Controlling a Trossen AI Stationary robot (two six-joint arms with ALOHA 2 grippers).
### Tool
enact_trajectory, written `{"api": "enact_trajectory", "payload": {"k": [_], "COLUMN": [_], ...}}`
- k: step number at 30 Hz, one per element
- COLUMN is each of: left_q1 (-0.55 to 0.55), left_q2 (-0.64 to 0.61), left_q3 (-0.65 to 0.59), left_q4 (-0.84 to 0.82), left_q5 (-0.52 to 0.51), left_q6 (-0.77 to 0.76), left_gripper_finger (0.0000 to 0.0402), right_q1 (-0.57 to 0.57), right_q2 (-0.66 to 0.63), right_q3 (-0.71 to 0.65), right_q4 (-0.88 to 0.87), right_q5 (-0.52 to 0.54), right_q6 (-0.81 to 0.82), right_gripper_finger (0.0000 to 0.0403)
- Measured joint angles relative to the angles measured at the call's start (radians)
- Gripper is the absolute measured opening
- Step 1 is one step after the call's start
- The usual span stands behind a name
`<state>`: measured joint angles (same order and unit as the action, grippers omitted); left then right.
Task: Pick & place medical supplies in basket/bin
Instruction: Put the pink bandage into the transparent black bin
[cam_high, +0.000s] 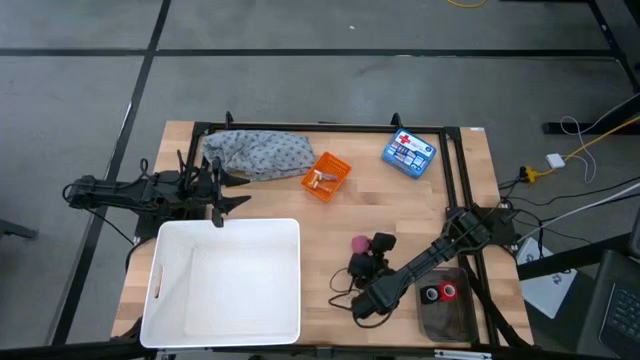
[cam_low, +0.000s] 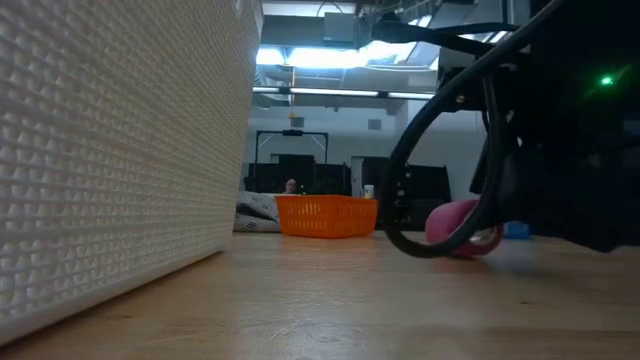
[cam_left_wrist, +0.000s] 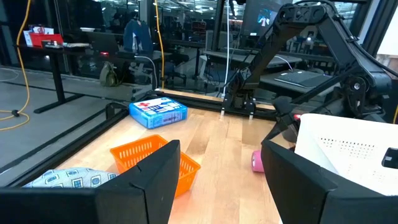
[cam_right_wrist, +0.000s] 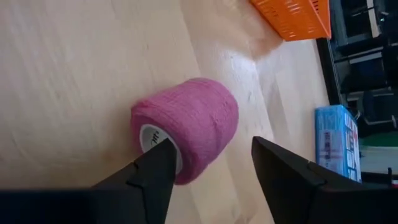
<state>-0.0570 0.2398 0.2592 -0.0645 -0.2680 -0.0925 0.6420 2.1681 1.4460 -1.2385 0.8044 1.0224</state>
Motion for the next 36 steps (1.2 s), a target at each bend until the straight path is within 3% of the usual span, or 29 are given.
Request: {"api": "enact_trajectory", "payload": {"k": [8,19,28,33,36], "left_q1": [0.0,0.0,0.0,0.0,0.0], "left_q2": [0.0,0.0,0.0,0.0,0.0], "left_q3": [0.0,0.0,0.0,0.0,0.0], "left_q4": [0.0,0.0,0.0,0.0,0.0], "left_q5": [0.0,0.0,0.0,-0.001,0.0], "left_q6": [0.002,0.002,0.002,0.001,0.0], "left_gripper_finger": [0.0222,0.0222,0.0223,0.0222,0.0223], "right_q1": [-0.023,-0.07,-0.087,-0.082,-0.082], "right_q2": [0.0,0.0,-0.076,-0.177,-0.247], "right_q3": [0.0,0.0,0.004,0.075,0.142], "right_q4": [0.0,0.008,-0.011,-0.13,-0.231], "right_q5": [-0.001,0.002,-0.019,-0.008,-0.056], "right_q6": [0.002,-0.035,-0.036,-0.036,-0.036], "right_gripper_finger": [0.0148,0.0019,0.0024,0.0017,0.0018]}}
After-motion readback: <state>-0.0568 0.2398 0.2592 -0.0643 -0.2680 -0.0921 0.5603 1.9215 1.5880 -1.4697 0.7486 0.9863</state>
